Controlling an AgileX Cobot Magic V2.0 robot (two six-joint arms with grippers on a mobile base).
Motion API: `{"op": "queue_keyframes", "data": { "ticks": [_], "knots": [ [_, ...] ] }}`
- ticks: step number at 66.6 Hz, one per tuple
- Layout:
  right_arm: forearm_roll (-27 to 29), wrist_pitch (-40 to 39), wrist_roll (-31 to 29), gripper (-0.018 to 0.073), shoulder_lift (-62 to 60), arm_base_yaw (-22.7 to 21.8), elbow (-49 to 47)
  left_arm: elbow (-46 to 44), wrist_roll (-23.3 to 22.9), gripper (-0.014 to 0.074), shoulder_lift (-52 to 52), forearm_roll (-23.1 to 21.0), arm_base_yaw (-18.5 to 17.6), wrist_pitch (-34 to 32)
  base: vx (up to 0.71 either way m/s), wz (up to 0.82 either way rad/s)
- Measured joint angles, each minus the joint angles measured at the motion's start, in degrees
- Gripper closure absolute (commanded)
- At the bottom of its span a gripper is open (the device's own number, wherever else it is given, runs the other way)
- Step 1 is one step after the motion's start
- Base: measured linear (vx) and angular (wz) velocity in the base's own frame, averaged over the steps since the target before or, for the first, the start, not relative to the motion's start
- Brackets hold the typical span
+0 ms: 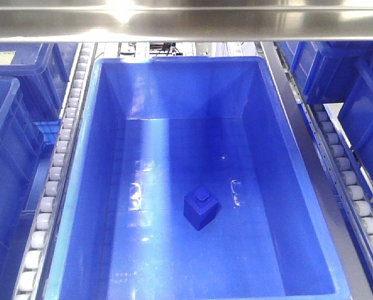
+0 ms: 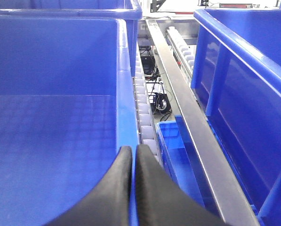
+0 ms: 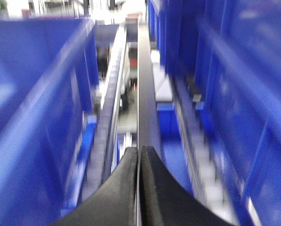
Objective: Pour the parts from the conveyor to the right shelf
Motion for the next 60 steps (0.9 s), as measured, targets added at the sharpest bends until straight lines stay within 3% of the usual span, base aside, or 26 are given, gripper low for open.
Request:
{"op": "queue_keyframes", "data": {
  "ticks": [60],
  "knots": [
    [-0.8,1.1,0.0,0.0564,0.0,0.0,0.8,0.0,0.0,0.0603,0.0,0.0,0.0,0.0,0.00,0.00]
  ]
}}
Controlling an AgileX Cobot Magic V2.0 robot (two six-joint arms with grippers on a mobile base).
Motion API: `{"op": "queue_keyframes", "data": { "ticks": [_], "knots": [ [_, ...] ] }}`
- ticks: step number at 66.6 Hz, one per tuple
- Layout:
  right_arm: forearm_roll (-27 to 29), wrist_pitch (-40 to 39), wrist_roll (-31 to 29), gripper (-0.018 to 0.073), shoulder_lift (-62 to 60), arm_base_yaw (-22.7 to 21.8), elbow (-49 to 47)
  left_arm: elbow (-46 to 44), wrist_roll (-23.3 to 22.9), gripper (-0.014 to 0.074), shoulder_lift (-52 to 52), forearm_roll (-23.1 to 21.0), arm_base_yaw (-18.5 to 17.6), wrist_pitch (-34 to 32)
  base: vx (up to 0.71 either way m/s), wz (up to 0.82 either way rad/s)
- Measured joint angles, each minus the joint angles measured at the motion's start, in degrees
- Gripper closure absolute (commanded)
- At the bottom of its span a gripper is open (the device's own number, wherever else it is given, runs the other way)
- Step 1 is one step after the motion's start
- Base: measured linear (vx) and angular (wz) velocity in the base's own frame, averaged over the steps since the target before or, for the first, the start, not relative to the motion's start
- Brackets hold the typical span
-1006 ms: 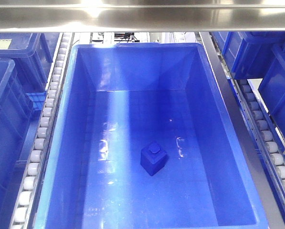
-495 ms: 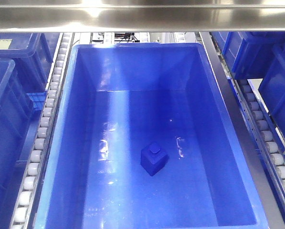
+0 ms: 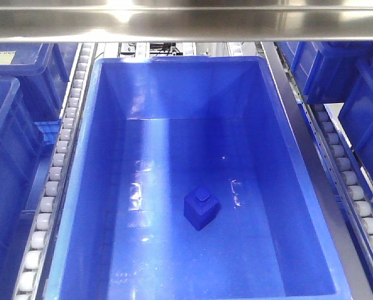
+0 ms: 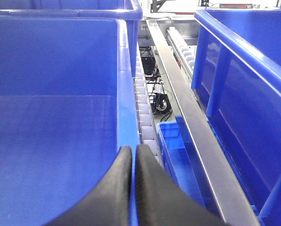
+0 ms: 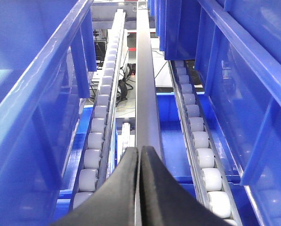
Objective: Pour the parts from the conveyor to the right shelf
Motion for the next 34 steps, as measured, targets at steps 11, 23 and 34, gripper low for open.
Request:
{"op": "queue_keyframes", "data": {
  "ticks": [11,23,34],
  "knots": [
    [0.0,0.0,0.0,0.0564,0.0,0.0,0.0,0.0,0.0,0.0603,0.0,0.0,0.0,0.0,0.00,0.00],
    [0.0,0.0,0.0,0.0564,0.0,0.0,0.0,0.0,0.0,0.0603,0.0,0.0,0.0,0.0,0.00,0.00],
    [0.0,0.0,0.0,0.0564,0.0,0.0,0.0,0.0,0.0,0.0603,0.0,0.0,0.0,0.0,0.00,0.00]
  ]
}}
